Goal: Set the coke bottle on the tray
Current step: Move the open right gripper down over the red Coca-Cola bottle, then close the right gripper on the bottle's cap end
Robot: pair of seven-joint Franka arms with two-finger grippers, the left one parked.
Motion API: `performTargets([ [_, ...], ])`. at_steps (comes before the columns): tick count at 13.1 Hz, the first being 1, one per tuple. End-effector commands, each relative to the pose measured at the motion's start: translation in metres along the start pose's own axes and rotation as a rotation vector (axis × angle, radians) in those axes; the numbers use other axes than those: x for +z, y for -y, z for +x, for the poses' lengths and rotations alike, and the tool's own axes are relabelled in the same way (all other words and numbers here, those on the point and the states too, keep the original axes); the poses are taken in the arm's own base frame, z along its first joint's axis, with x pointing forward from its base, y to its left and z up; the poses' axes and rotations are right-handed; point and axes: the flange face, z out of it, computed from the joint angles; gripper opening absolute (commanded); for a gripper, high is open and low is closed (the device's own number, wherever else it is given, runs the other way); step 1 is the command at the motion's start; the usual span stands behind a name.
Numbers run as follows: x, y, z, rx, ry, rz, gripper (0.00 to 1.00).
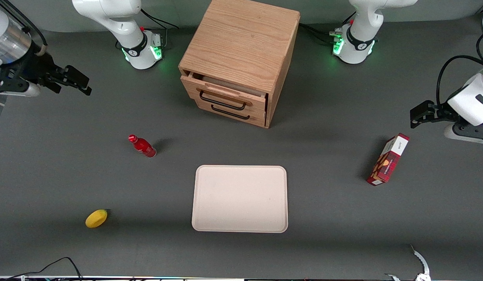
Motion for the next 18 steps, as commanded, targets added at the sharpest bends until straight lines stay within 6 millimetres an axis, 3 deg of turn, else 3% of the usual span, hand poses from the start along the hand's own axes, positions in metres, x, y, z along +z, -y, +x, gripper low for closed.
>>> performTargets([
  [1,0.066,0.000,0.011,-0.008,0.015,0.011,1.00],
  [4,0.170,0.001,0.010,-0.002,-0.034,0.012,1.00],
  [5,0.196,0.001,0.013,-0.002,-0.042,0.015,1.00],
  [9,0.267,0.014,0.032,0.020,-0.027,0.028,1.00],
  [11,0.288,0.024,0.021,0.030,-0.048,0.034,1.00],
  [14,0.296,0.024,0.017,0.027,-0.045,0.032,0.99],
  [15,0.299,0.022,0.015,0.028,-0.040,0.029,0.94],
  [16,0.298,0.023,0.014,0.017,-0.042,0.021,0.87],
  [17,0.298,0.021,0.014,0.003,-0.048,0.004,0.71],
  [18,0.299,0.020,0.012,-0.008,-0.047,-0.002,0.43],
])
